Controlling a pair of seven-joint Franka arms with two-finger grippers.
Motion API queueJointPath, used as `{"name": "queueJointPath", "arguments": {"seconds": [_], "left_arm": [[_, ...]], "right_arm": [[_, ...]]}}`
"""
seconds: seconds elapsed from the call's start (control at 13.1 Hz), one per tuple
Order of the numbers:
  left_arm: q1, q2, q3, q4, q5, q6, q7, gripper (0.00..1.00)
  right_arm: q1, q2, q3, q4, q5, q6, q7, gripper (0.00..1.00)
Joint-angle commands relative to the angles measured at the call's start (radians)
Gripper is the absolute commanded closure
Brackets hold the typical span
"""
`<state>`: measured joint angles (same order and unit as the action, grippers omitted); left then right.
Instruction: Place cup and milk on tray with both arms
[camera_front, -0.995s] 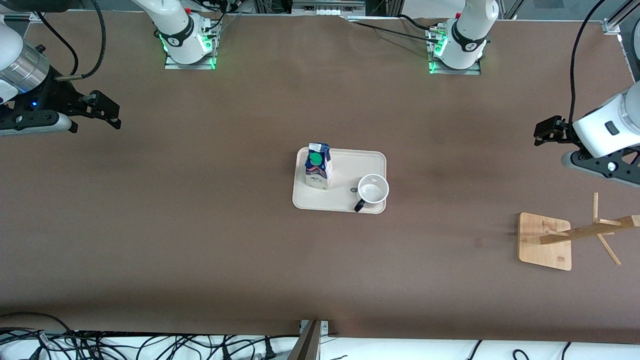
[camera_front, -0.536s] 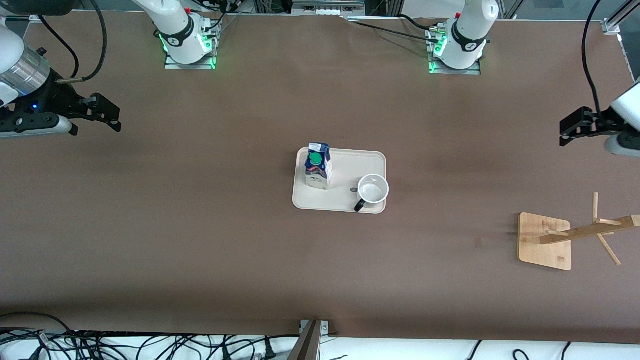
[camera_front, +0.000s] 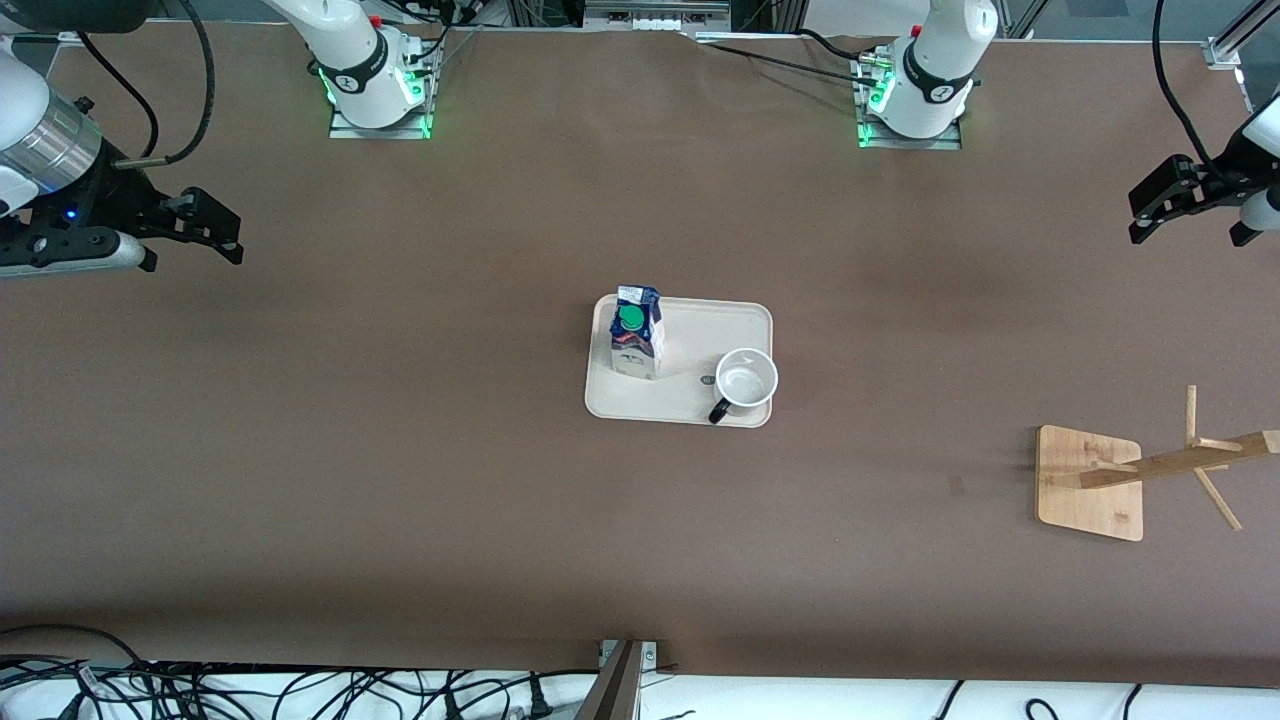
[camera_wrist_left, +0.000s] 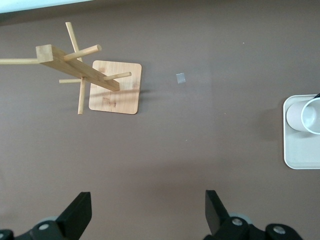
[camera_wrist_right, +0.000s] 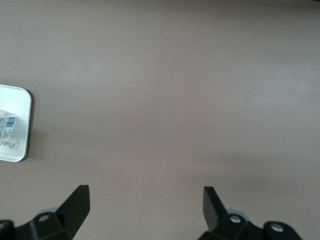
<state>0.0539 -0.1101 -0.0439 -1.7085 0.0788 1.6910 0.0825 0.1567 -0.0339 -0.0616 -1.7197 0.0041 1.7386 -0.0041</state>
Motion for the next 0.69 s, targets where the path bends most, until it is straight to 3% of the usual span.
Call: {"name": "queueJointPath", "arguments": {"seconds": [0.0, 0.15, 0.31, 0.61], "left_arm": [[-0.028, 0.039, 0.019, 0.064, -0.01, -0.04, -0.012, 0.0], [-0.066, 0.087, 0.041, 0.139, -0.008, -0.086, -0.014, 0.0], [-0.092, 0.089, 0.076, 0.139, -0.011, -0.086, -0.012, 0.0], [-0.089, 0.09, 0.078, 0.139, -0.01, -0.086, -0.014, 0.0]], "right_arm": [[0.001, 0.009, -0.001, 0.023, -0.003, -0.014, -0.001, 0.0], [0.001, 0.009, -0.001, 0.022, -0.003, -0.014, -0.001, 0.0], [0.001, 0.009, -0.001, 0.022, -0.003, -0.014, -0.001, 0.0], [0.001, 0.009, -0.001, 0.022, -0.003, -0.014, -0.002, 0.0]]}}
